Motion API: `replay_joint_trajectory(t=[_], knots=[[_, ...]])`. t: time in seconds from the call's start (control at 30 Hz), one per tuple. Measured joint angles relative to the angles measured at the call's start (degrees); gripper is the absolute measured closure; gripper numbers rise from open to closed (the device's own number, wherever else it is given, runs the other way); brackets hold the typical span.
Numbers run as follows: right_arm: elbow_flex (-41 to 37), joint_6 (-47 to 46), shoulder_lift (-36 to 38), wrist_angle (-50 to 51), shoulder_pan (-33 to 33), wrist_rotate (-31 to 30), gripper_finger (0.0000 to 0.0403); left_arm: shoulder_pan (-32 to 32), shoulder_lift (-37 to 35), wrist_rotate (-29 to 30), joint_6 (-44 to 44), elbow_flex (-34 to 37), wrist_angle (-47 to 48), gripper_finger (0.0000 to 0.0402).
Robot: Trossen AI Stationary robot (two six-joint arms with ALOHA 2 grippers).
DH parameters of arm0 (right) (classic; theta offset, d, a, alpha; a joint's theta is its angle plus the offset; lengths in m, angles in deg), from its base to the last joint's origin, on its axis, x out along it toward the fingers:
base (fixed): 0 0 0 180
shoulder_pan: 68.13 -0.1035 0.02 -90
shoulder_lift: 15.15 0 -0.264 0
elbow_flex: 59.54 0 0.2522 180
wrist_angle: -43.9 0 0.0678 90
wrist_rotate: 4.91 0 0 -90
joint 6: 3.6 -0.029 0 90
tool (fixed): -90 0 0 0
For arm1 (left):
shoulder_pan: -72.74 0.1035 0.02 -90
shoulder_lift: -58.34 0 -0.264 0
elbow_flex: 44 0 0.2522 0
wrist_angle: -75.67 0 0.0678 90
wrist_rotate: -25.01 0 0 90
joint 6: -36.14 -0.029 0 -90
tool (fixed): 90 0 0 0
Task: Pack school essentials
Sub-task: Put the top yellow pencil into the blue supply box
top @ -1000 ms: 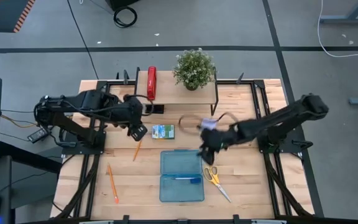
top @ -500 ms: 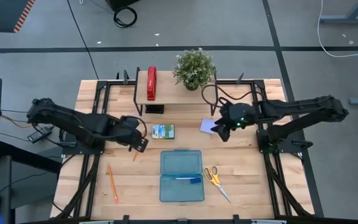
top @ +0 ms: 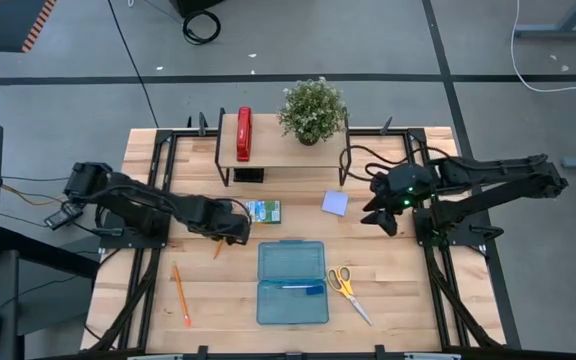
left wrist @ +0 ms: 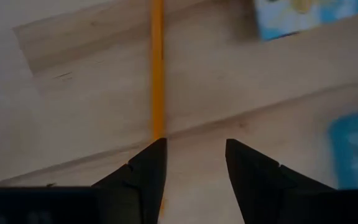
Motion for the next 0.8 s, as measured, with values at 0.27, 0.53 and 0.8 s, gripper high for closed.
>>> replay_joint_trajectory(t=[0.27,0.53,0.8], knots=[[0.0,0.11,5.01,2.23,0.0,-5.29,0.0186,2.73,3.72,0.27,-3.28,0.0,0.25,0.0232],[0.0,-0.83,5.25,2.21,0.04,-6.68,0.0186,7.4,3.97,-0.09,-11.05,0.0,0.35,0.0235],[-0.02,-0.42,5.23,2.22,0.07,-7.65,0.0186,12.93,3.97,-4.9,-18.36,4.12,-6.51,0.0249]])
